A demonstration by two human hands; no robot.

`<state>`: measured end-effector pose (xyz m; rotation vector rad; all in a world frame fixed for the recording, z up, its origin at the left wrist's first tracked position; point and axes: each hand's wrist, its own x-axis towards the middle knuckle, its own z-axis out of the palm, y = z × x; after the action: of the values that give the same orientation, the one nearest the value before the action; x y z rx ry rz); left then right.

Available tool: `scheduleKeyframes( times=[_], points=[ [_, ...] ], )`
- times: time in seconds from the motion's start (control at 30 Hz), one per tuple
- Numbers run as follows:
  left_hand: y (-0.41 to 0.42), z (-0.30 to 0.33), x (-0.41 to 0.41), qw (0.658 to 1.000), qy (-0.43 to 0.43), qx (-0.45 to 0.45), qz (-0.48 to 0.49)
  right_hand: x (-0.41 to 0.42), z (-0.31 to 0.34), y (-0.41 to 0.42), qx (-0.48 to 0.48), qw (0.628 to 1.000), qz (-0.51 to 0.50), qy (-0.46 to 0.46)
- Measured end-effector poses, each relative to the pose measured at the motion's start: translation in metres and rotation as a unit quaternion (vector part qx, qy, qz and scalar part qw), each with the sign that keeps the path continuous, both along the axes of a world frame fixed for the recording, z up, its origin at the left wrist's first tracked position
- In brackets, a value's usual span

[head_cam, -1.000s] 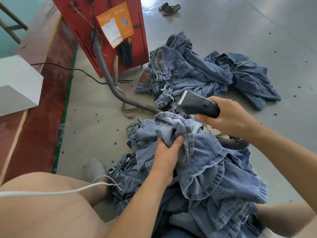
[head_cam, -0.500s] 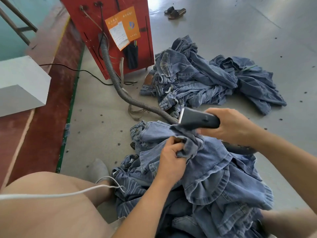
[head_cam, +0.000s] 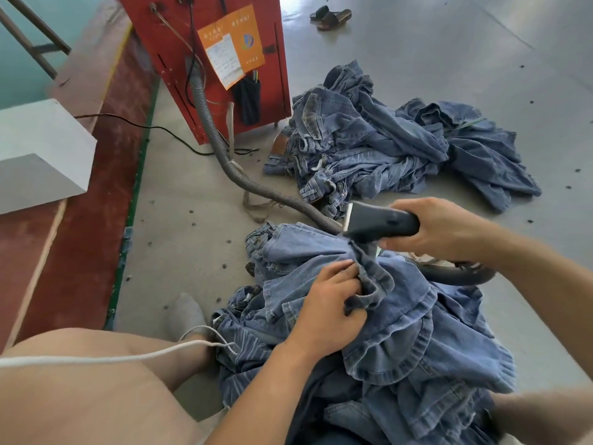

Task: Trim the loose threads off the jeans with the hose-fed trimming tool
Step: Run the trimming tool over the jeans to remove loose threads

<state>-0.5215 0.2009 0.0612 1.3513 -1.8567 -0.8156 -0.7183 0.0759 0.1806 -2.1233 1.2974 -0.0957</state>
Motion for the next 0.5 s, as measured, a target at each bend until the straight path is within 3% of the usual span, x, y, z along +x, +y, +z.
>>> scheduleKeyframes(
  times=[0.1,0.27,0.37,0.43,0.47,0.5],
  points=[
    [0.000,0.000,0.003,1.000,-0.011,0.010,0.013,-0.011,0.009,-0.008,0.042,0.998,-0.026,-0.033],
    [0.005,0.002,-0.004,0.994,-0.096,-0.047,-0.003,-0.010,0.002,0.001,0.055,0.984,0.102,0.134],
    [0.013,0.000,-0.010,0.986,-0.154,-0.056,-0.043,0.007,-0.005,0.004,0.003,0.994,0.076,0.075],
    [0.012,0.001,-0.012,0.997,-0.073,0.001,-0.009,0.010,-0.002,-0.002,-0.013,1.000,-0.016,0.008],
    [0.008,0.004,-0.011,0.996,0.036,0.068,0.044,0.009,0.001,-0.004,-0.007,0.998,-0.059,-0.023],
    [0.003,0.010,-0.007,0.965,0.186,0.147,0.116,0.006,0.002,-0.006,-0.002,0.995,-0.087,-0.045]
  ],
)
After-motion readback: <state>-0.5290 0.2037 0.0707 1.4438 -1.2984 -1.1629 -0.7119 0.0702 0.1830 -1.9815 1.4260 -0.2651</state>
